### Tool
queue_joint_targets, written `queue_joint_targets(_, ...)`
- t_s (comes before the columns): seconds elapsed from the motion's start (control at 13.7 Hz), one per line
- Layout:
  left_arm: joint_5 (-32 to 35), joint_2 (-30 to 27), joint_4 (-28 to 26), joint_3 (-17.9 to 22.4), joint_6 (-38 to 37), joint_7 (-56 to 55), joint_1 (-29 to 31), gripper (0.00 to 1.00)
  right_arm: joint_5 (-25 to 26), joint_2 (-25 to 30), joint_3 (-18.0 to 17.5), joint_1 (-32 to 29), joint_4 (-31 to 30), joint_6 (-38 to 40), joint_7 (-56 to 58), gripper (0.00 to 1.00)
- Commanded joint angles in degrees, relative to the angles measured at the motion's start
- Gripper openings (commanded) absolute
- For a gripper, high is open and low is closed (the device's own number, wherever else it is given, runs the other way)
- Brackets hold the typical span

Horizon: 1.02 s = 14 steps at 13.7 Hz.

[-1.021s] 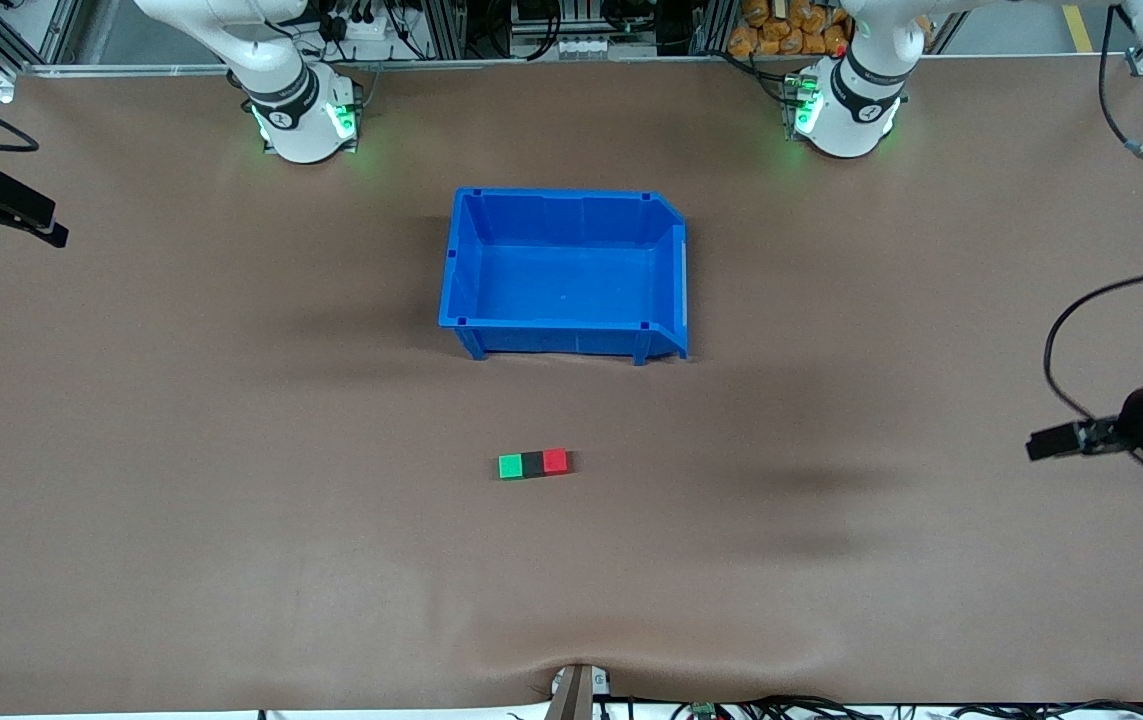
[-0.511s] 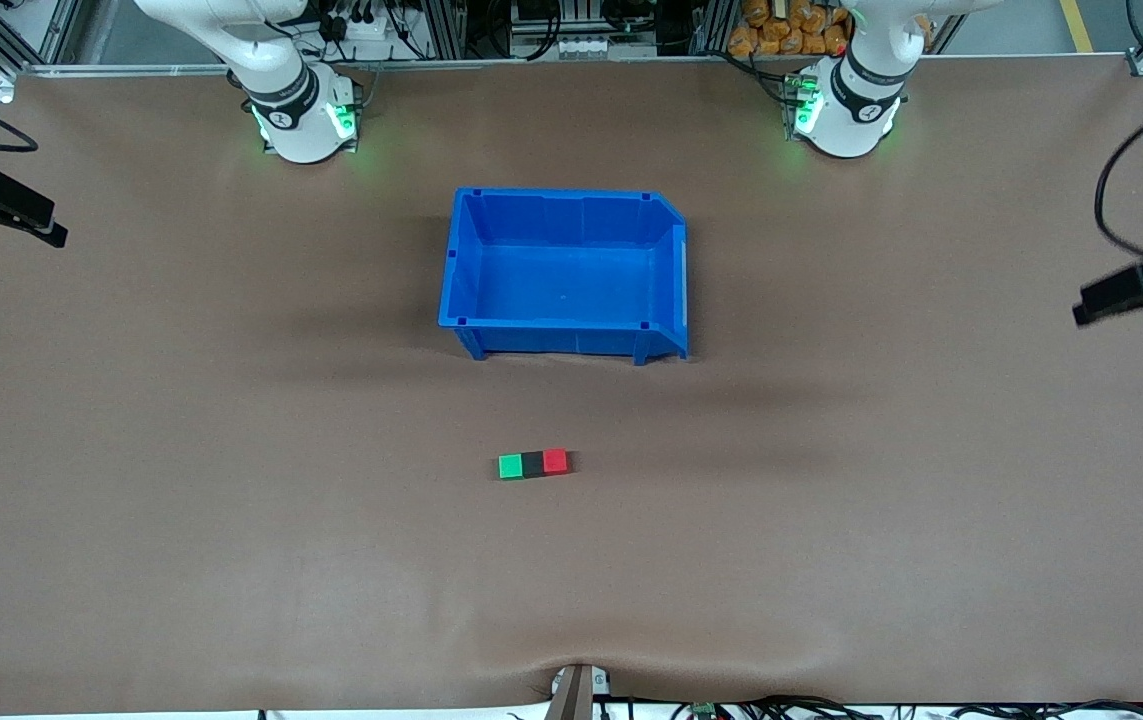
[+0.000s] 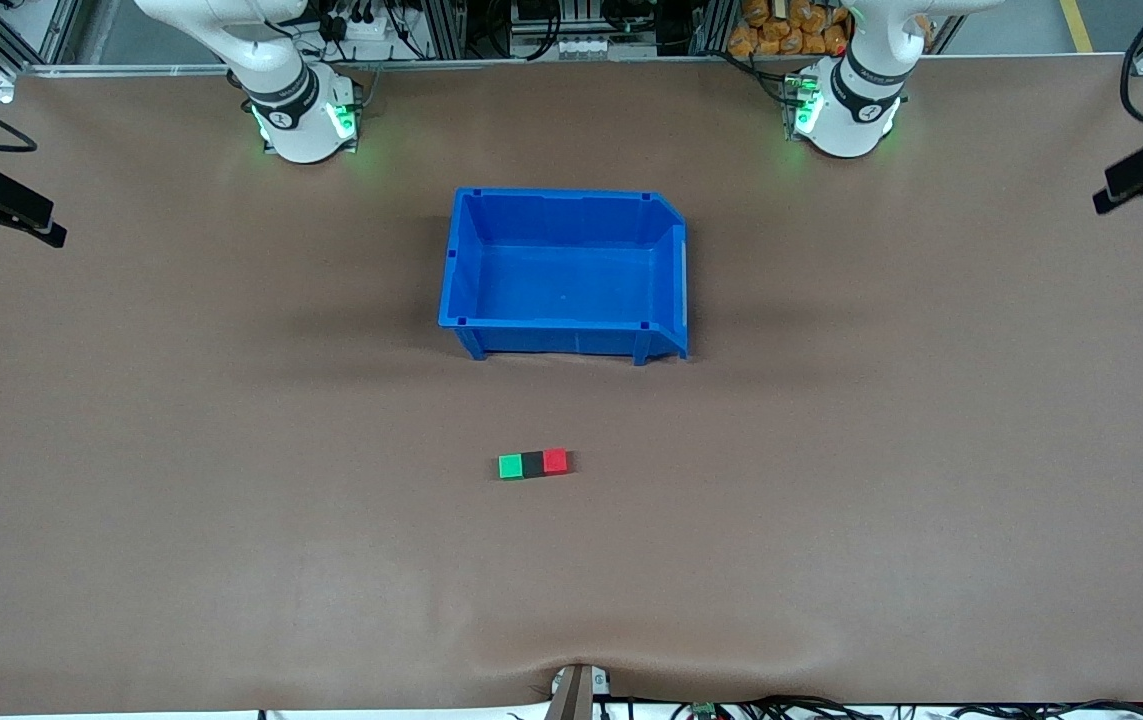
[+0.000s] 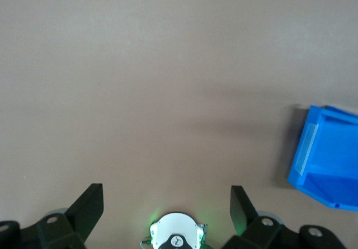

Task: Attach green and red cubes to black cube

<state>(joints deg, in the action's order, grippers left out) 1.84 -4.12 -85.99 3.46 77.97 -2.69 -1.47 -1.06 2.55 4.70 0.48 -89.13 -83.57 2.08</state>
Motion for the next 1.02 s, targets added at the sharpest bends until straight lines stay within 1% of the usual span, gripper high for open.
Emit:
queue_joint_targets(0.0,0.53,-5.46,-6.82,0.23,3.94,1.28,0.15,1.00,-1.14,0.43,-0.83,-1.36,-0.08,0.08,-0.59,1.00)
queue_joint_targets(0.15,2.29,-5.20,-6.65,0.15,5.86,3.90,0.15,1.00,-1.14,0.43,-0.83,-1.36,-0.08,-0.01,-0.59,1.00)
queue_joint_targets(0.44,1.51,-4.76,-6.73,-0.03,6.58,4.27,0.32,1.00,-1.14,0.43,-0.83,-1.36,-0.08,0.08,-0.59,1.00)
queue_joint_targets(0.58,1.15,-3.19,-6.73,-0.03,8.76,4.27,0.41,1.00,-1.14,0.35,-0.83,-1.36,-0.08,0.08,-0.59,1.00)
queue_joint_targets(0.73,1.07,-3.00,-6.82,-0.47,8.69,4.27,0.41,1.00,-1.14,0.35,-0.83,-1.36,-0.08,-0.01,-0.59,1.00)
queue_joint_targets(0.95,1.15,-2.13,-4.63,-0.38,8.51,4.27,-0.29,1.00,-1.14,0.35,-0.83,-1.36,-0.08,-0.01,-0.59,1.00)
